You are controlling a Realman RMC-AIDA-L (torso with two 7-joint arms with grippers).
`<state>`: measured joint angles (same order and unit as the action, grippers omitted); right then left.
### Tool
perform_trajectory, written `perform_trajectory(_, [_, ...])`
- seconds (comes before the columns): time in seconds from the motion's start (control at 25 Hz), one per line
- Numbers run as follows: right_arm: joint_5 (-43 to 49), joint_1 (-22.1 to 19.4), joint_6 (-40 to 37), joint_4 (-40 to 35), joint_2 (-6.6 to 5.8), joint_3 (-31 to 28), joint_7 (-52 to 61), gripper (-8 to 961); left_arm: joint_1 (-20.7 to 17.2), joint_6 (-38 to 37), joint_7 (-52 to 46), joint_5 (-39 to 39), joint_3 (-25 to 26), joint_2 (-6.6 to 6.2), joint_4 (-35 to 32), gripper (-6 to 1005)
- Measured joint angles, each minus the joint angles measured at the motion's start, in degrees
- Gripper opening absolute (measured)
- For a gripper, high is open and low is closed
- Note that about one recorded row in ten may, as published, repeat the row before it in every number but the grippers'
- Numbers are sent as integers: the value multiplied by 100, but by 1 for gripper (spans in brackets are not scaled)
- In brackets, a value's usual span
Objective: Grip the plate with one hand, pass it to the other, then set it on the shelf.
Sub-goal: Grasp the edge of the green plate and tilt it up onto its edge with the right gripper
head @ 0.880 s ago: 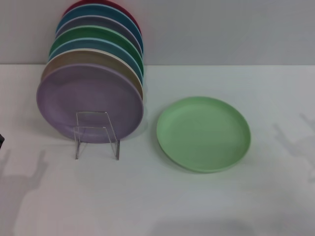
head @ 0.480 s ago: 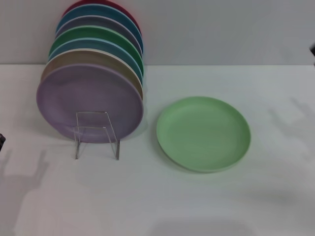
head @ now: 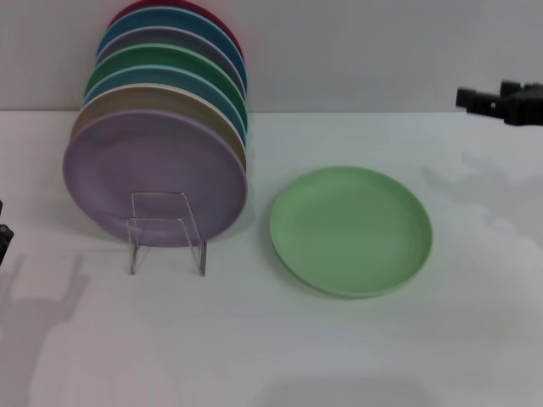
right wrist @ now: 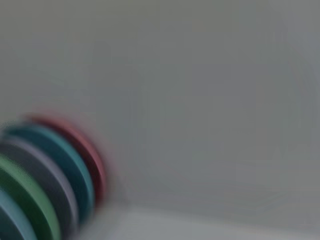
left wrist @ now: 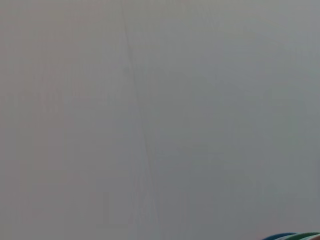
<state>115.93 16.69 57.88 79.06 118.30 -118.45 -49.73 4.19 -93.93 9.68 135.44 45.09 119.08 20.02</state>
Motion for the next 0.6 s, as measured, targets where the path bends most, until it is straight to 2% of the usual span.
perform_trajectory(0.08, [969,248,290,89,0,-31,688,826,3,3,-17,-2,0,0,10,843])
perform_trajectory(0.12, [1680,529,595,58,-51,-52,1095,826,7,4,-26,-2,0,0,29,843])
perform_trajectory(0.16, [1680,529,595,58,-51,-52,1095,826,7,5,-29,-3,0,0,46,843])
perform_trajectory(0.32, [3063,1315,1546,-330,-316,-185,1794,826,-5,7,-29,-6,-20,-4,63,843])
perform_trajectory(0.6, [3182,1698,1902,-736,-358,-205,1696,825,-2,15,-13,-38,-104,-1,59,842])
